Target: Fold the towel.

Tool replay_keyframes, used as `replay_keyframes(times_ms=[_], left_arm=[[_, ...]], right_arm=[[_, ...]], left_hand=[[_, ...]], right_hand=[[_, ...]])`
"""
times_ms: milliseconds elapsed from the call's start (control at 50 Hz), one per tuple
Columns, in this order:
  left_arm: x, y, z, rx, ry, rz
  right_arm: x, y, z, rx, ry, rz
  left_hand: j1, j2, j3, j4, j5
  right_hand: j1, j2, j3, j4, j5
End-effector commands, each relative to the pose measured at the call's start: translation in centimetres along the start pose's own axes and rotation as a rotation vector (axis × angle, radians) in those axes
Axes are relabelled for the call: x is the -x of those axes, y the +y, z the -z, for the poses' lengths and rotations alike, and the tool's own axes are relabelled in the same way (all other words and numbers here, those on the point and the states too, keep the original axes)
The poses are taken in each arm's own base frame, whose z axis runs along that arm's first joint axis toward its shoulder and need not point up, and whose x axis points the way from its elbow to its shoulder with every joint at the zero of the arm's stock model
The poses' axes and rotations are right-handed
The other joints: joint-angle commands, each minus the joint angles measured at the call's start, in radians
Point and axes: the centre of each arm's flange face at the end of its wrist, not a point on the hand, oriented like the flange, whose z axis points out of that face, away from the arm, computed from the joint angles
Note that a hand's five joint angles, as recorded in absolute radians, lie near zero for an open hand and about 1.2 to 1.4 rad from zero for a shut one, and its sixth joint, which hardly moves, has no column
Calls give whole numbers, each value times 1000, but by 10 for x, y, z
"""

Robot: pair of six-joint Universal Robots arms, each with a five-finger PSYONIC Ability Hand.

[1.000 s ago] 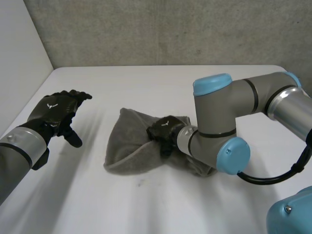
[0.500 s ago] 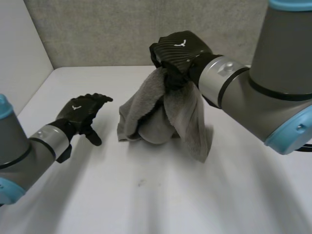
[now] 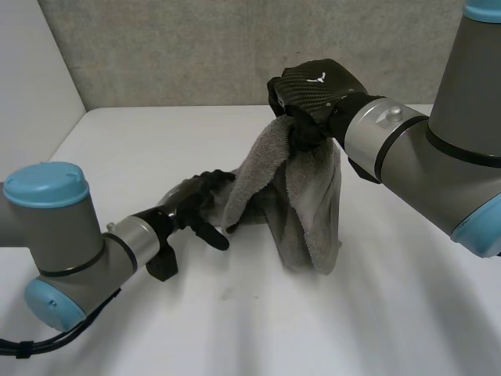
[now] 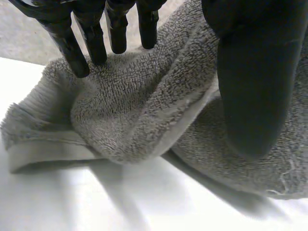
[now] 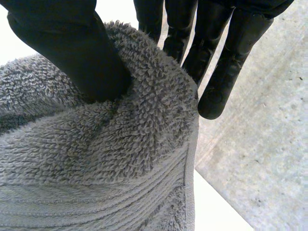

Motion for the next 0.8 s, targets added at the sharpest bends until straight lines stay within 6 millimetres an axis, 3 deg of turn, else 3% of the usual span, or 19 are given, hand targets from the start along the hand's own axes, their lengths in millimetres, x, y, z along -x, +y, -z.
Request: replay_keyframes(times_ms=[20,160,200,220,260,300,380,420,440,460,480,520,600,680,800], left_arm=[[-13,0,-9,-48,-44,54],[-25,9,-25,-55,-32,47],[-24,7,-32,-87,-64,39],[-24,7,-32,-87,-64,39],[-19,-3,-35,-161,-136,26],[-17,-12,-35,-210,-172,14],[-19,-31,-33,-274,-191,-36],[-36,-64,-19,-346,-152,-145],[-36,-64,-19,-346,-152,-146],[-45,-82,-10,-384,-126,-224],[-45,-83,-10,-385,-126,-225],[-57,-115,7,-436,-83,-405],[-73,-126,24,-425,-26,-562],[-83,-131,46,-348,-4,-679],[-64,-129,53,-219,-85,-726]], right_arm=[[-2,-2,6,-1,12,-4],[-6,2,7,13,20,-14],[-6,3,8,13,22,-14],[-6,3,8,13,22,-14],[-10,2,7,-11,45,-5],[-15,2,6,-24,75,9],[-28,-2,8,-65,142,23],[-38,-10,13,-119,191,40],[-38,-10,13,-119,192,40],[-42,-12,15,-140,207,51],[-42,-12,15,-140,207,52],[-43,-17,18,-172,211,77],[-41,-13,20,-148,207,110],[-28,7,26,-25,159,174],[-15,43,43,223,53,290]], left_hand=[[165,163,163,162,163],[265,264,263,263,264],[694,692,692,691,692],[696,695,695,694,695],[1079,1078,1078,1077,1078],[1162,1161,1160,1160,1161],[1163,1162,1161,1161,1162],[1163,1162,1161,1161,1162],[1163,1162,1161,1161,1162],[1163,1162,1161,1161,1162],[1163,1162,1161,1161,1162],[1163,1162,1161,1161,1162],[1163,1162,1161,1161,1162],[1163,1162,1161,1161,1162],[1163,1162,1161,1161,1162]], right_hand=[[458,223,223,206,264],[458,223,223,206,264],[458,223,223,206,264],[458,223,223,206,264],[458,223,223,206,264],[458,223,223,206,264],[458,223,223,206,264],[458,223,223,206,264],[458,223,223,206,264],[458,223,223,206,264],[458,223,223,206,264],[458,223,223,206,264],[458,223,223,206,264],[458,223,223,206,264],[458,223,223,206,264]])
